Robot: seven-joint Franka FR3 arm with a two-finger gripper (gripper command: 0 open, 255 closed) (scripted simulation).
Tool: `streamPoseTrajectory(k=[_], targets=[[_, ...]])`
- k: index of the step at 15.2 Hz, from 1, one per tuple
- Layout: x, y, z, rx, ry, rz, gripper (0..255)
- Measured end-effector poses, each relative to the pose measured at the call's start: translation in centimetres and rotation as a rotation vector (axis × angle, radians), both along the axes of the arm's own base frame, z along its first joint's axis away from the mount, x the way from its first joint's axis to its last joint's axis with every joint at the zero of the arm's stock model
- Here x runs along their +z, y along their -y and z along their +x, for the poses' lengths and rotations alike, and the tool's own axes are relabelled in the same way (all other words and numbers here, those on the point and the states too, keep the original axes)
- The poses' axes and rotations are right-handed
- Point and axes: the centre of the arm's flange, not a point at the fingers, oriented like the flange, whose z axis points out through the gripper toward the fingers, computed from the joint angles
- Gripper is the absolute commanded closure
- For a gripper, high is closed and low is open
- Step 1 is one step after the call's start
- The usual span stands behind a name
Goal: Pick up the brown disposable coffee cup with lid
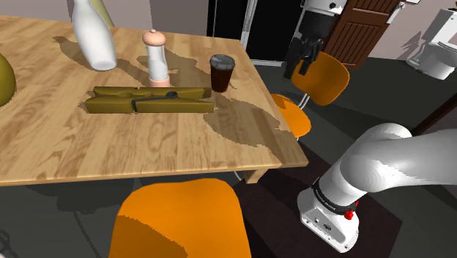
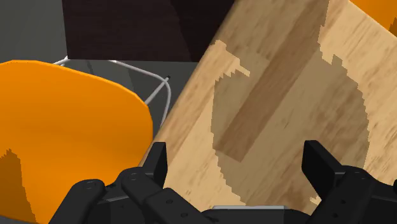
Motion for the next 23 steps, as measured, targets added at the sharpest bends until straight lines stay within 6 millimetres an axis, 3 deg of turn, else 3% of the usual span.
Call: streamPoseTrajectory(k=[5, 19, 23], targets=[[-0.3, -2.5, 2.8, -0.076, 0.015, -0.003, 0], [-1.9, -9.8, 17.6, -0.433, 0.087, -0.015, 0], [-3.5, -9.9, 18.7, -0.456, 0.092, -0.015, 0]])
